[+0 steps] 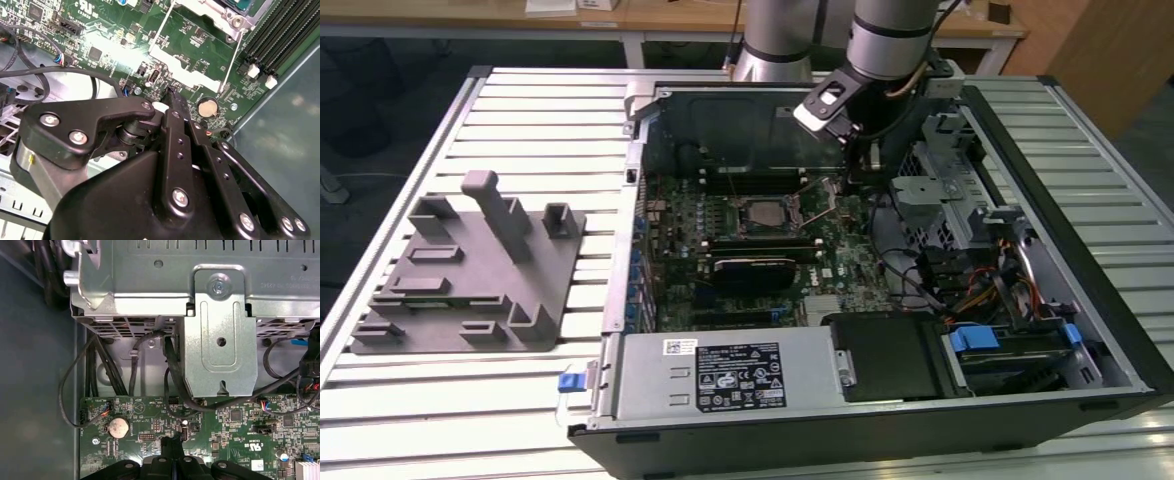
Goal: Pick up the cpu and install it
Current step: 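Close the cpu cover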
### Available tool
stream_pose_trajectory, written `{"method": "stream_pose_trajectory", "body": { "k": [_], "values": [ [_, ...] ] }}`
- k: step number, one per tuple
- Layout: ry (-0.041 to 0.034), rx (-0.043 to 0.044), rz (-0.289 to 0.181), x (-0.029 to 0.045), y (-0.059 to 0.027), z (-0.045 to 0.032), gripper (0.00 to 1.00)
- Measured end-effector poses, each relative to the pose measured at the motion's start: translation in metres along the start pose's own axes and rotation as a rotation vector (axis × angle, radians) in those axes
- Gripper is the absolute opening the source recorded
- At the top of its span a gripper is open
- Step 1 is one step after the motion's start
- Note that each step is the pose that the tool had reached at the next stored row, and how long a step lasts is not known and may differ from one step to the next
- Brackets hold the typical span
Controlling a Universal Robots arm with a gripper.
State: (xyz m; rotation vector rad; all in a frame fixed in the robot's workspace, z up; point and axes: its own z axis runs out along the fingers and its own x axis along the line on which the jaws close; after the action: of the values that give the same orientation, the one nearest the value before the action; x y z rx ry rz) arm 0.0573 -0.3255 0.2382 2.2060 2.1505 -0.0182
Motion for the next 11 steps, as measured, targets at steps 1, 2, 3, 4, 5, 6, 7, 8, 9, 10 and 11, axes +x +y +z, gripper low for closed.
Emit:
{"method": "stream_pose_trajectory", "body": {
  "k": [1,2,3,4,5,6,7,8,9,10,11],
  "values": [
    [-0.0013,0.0003,0.000,0.0000,0.0000,0.0001,0.11],
    [-0.0013,0.0003,0.000,0.0000,0.0000,0.0001,0.11],
    [-0.0014,0.0004,0.000,0.0000,0.0000,0.0001,0.11],
    [-0.0012,0.0004,0.000,0.0000,0.0000,0.0001,0.11],
    [-0.0012,0.0004,0.000,0.0000,0.0000,0.0002,0.11],
    [-0.0011,0.0004,0.000,0.0000,0.0000,0.0002,0.11],
    [-0.0011,0.0004,0.000,0.0000,-0.0003,0.0002,0.11],
    [-0.0010,0.0005,0.000,0.0000,-0.0008,0.0003,0.11],
    [-0.0010,0.0004,0.000,0.0000,-0.0016,0.0003,0.11],
    [-0.0011,0.0004,0.000,-0.0001,-0.0027,0.0002,0.11],
    [-0.0011,0.0005,0.000,-0.0001,-0.0038,0.0002,0.11]
  ]
}}
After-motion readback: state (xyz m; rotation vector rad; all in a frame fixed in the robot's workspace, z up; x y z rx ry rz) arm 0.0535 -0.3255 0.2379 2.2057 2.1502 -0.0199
